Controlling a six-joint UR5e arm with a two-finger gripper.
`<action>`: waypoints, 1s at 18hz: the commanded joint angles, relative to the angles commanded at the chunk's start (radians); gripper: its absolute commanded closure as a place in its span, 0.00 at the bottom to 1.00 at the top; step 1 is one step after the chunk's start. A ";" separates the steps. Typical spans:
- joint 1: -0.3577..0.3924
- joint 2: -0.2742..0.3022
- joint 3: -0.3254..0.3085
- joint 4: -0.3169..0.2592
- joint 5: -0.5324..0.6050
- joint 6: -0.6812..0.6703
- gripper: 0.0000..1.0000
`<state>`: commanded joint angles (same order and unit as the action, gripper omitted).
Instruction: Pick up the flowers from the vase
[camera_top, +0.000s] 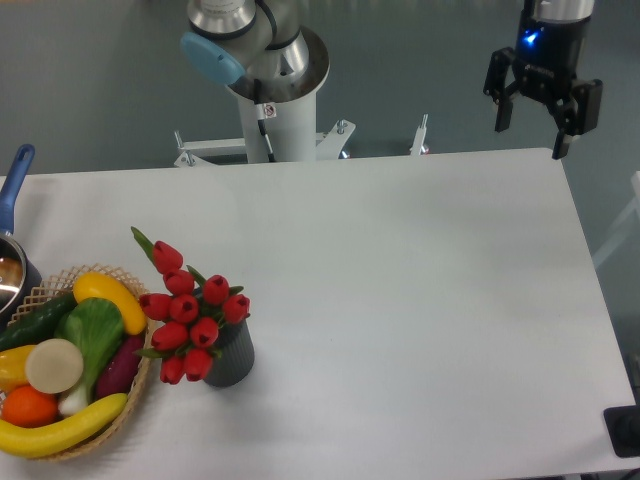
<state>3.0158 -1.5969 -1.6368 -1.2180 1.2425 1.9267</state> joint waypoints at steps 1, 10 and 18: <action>0.000 0.000 0.000 0.002 0.002 0.000 0.00; 0.003 0.000 -0.023 0.003 -0.067 -0.047 0.00; -0.009 0.000 -0.083 0.061 -0.201 -0.270 0.00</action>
<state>3.0066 -1.5969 -1.7195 -1.1567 1.0416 1.6569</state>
